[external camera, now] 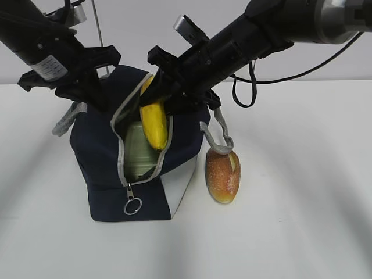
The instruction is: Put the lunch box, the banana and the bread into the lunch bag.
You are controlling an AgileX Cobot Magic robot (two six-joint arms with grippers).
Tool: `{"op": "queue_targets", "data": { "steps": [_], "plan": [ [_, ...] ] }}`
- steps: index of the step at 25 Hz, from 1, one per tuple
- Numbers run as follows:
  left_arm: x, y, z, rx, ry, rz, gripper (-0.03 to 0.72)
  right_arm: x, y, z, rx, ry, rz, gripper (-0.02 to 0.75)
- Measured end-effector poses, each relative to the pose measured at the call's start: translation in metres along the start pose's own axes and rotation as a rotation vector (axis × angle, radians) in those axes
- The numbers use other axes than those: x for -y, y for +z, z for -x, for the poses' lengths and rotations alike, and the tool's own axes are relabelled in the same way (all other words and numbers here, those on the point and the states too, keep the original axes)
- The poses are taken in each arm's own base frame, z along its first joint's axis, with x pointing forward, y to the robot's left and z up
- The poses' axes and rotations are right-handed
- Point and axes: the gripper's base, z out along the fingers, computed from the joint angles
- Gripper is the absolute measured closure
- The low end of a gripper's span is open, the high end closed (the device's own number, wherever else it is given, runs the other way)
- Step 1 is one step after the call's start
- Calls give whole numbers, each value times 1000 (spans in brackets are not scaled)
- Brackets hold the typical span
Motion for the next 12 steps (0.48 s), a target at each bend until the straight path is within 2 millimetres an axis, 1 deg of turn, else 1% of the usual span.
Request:
{"op": "queue_targets", "data": {
  "steps": [2, 4, 7, 8, 10, 12],
  "plan": [
    [0, 0, 0, 0, 0, 0, 691, 0, 0, 0, 2, 2, -1, 399],
    [0, 0, 0, -1, 0, 0, 691, 0, 0, 0, -5, 3, 3, 337],
    [0, 0, 0, -1, 0, 0, 691, -1, 0, -3, -34, -10, 15, 196],
    [0, 0, 0, -1, 0, 0, 691, -1, -1, -4, -44, -14, 19, 166],
    [0, 0, 0, -1, 0, 0, 691, -4, -4, -3, -62, -28, 31, 141],
    [0, 0, 0, -1, 0, 0, 691, -7, -10, -2, -87, -52, 48, 150]
  ]
}}
